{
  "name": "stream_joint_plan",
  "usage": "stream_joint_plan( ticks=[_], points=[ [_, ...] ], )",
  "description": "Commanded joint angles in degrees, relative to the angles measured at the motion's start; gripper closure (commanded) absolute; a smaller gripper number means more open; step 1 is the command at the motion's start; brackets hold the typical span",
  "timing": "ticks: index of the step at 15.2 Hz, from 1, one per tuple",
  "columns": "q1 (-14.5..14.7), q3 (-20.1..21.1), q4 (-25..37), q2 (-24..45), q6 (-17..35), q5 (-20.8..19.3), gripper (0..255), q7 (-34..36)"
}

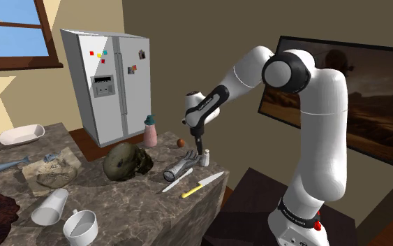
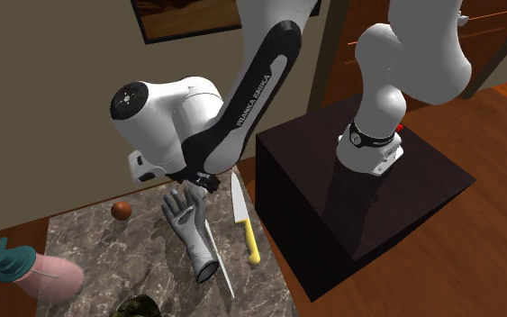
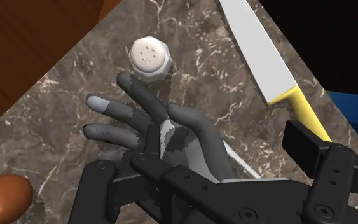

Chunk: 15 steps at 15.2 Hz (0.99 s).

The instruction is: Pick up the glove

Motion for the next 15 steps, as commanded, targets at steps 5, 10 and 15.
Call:
stream_joint_plan(
  ticks=[5, 10, 15],
  points=[
    [-0.6, 1.5, 5.6, 10.0, 3.0, -0.5, 0, -3.7],
    [-0.9, 1.8, 6.3, 13.4, 5.6, -0.1, 0, -3.6],
    [-0.9, 1.9, 6.4, 13.8, 6.0, -0.1, 255, -3.5]
  ],
)
